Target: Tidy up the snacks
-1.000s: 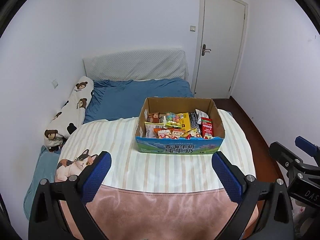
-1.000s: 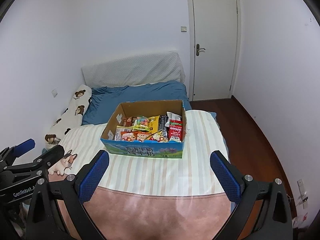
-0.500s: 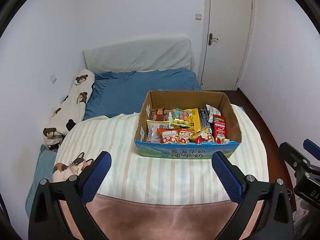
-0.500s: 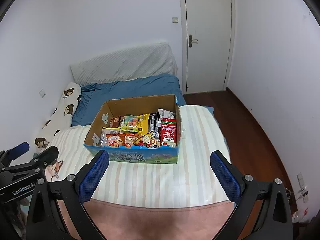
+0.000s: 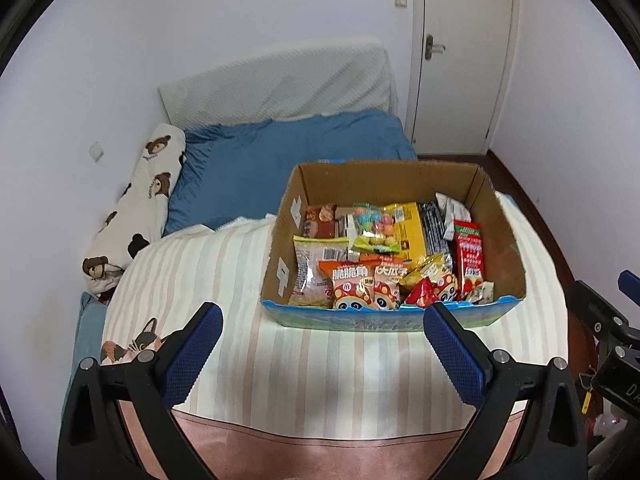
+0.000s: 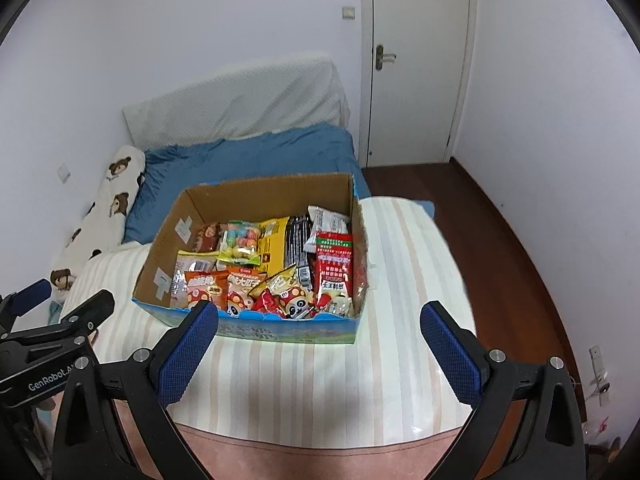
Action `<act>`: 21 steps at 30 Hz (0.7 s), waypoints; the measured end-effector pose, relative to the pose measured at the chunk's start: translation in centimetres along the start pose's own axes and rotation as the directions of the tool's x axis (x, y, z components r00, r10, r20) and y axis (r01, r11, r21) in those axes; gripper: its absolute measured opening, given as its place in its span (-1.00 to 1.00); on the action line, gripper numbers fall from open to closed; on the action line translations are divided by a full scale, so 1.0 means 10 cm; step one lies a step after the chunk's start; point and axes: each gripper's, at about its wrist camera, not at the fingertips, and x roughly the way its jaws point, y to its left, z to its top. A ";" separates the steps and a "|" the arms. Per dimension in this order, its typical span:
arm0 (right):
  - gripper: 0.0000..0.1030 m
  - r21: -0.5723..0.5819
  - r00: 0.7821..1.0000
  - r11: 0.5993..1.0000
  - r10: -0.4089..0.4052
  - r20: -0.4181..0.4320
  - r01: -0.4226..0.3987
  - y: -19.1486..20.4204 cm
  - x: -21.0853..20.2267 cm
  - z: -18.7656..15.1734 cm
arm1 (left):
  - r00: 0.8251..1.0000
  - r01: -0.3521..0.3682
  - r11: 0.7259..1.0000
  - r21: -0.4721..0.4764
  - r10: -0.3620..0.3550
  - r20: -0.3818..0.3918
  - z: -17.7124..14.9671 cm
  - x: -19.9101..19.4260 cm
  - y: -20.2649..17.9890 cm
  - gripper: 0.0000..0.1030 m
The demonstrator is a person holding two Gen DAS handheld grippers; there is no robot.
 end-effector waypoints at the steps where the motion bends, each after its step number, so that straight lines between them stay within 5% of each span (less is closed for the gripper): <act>1: 1.00 0.003 1.000 1.000 -0.002 -0.011 0.002 0.00 0.04 0.00 | 1.000 0.006 1.000 0.001 -0.006 -0.017 0.02 0.06 -0.01 1.00; 9: 1.00 -0.002 0.995 1.000 -0.009 -0.098 0.009 -0.05 0.39 0.09 | 0.991 0.032 0.999 0.021 -0.029 -0.130 0.09 0.38 -0.10 1.00; 21: 1.00 -0.010 0.987 1.000 -0.010 -0.160 0.008 -0.07 0.54 0.09 | 0.980 0.061 0.998 0.015 -0.057 -0.193 0.17 0.55 -0.15 1.00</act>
